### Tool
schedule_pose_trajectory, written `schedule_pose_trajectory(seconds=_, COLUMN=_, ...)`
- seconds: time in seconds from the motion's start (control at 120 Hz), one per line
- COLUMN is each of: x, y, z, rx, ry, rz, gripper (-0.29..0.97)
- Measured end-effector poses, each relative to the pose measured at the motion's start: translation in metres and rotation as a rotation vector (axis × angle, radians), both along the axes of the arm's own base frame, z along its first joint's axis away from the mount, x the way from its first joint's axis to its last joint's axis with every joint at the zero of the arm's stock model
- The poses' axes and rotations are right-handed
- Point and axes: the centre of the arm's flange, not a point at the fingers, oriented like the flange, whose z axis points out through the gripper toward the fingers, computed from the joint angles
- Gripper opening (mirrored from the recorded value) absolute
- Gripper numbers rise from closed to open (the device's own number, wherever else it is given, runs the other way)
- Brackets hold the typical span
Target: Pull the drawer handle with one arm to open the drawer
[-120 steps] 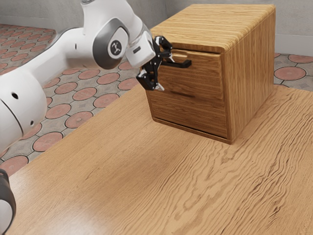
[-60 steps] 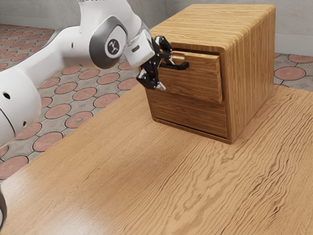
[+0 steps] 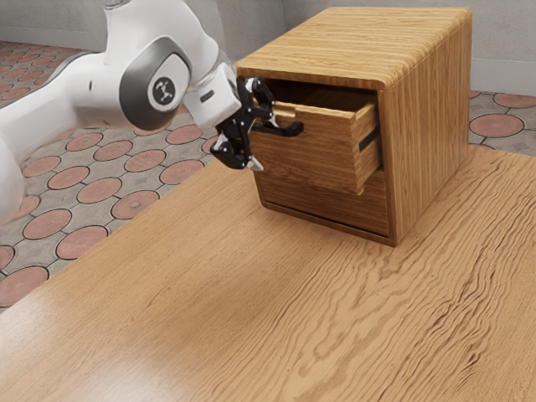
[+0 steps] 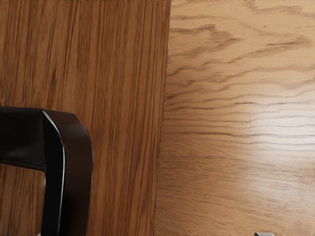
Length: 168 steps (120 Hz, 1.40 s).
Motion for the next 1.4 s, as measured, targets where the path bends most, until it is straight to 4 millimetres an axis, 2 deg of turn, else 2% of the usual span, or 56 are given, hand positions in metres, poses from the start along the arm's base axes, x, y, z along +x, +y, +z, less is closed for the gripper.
schedule_pose_trajectory(seconds=0.075, x=-0.012, y=0.000, z=0.003, rx=-0.001, ry=0.000, rz=0.002, gripper=0.46)
schedule_pose_trajectory(seconds=0.258, x=-0.036, y=-0.001, z=-0.003, rx=-0.001, ry=0.011, rz=0.004, gripper=0.50)
schedule_pose_trajectory(seconds=0.375, x=-0.050, y=-0.002, z=-0.004, rx=0.001, ry=0.012, rz=0.006, gripper=0.49)
schedule_pose_trajectory(seconds=0.483, x=-0.067, y=-0.002, z=0.002, rx=0.006, ry=0.002, rz=0.006, gripper=0.43)
schedule_pose_trajectory(seconds=0.692, x=-0.095, y=-0.002, z=0.001, rx=0.009, ry=0.007, rz=0.009, gripper=0.46)
schedule_pose_trajectory(seconds=0.792, x=-0.113, y=-0.003, z=0.006, rx=0.009, ry=-0.001, rz=0.010, gripper=0.42)
schedule_pose_trajectory(seconds=0.883, x=-0.128, y=-0.003, z=0.006, rx=0.007, ry=-0.003, rz=0.010, gripper=0.43)
schedule_pose_trajectory(seconds=1.4, x=-0.160, y=-0.005, z=0.003, rx=0.010, ry=-0.002, rz=0.020, gripper=0.47)
